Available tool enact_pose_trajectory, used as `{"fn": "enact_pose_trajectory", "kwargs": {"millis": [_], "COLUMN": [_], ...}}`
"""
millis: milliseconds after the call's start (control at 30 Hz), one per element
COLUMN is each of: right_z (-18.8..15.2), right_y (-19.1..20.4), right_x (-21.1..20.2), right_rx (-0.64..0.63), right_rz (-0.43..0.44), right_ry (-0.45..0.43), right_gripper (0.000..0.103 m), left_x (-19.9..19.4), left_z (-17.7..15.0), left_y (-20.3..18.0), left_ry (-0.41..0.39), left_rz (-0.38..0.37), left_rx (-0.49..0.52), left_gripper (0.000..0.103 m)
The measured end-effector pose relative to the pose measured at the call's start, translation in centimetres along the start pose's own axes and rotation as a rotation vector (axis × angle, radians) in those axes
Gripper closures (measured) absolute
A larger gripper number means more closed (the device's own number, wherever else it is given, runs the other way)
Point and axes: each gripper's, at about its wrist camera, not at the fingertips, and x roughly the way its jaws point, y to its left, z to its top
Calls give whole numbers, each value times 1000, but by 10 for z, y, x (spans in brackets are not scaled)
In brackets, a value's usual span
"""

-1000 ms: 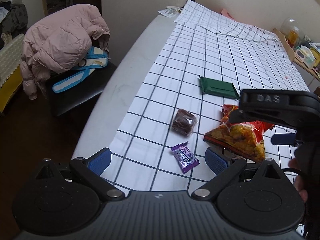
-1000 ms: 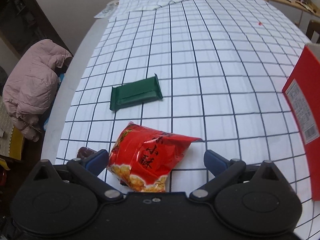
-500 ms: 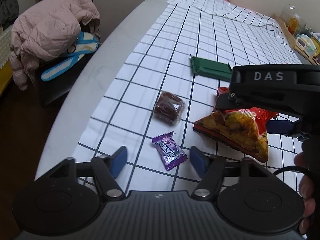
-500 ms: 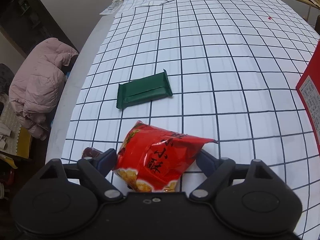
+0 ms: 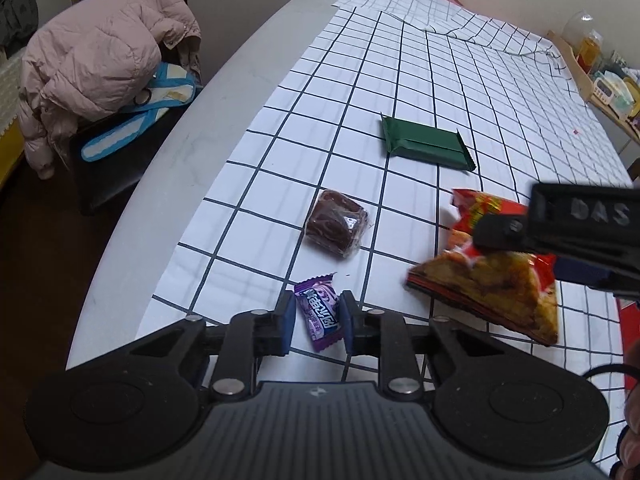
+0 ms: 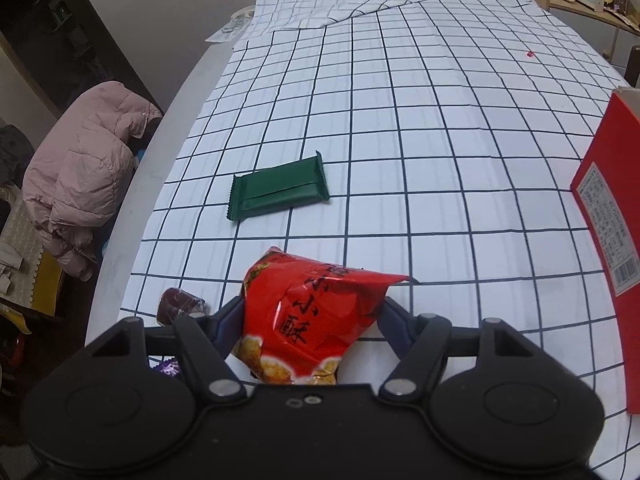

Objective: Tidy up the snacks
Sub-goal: 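Grasp purple candy with left tool while right tool grasps red chip bag, then carry the purple candy and red chip bag over the red shoebox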

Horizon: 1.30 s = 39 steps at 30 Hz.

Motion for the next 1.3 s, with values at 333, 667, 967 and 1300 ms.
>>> {"fn": "enact_pose_trajectory", "kwargs": {"millis": [333,667,967,1300], "right_z": [-16,-30,-35,-34], "right_y": [-20,-40,-70,-120], "right_x": [-37,-89,-145,-192], "right_rx": [-5,-22,-25,-9], "right_rz": [27,83,130,143], "right_ry": [-34,-64,-114,-177], "right_gripper": [40,40,40,40], "left_x": [-9,-55,-110,-155], "left_z": [-3,-10,-12,-16], "left_y": [14,-2,-46,-115], "left_ry": [13,-16,-83,-139], "left_rz": [-28,-41,-90,-170], "left_rx": [-55,-38,25,102], "left_gripper": [83,83,83,83]}}
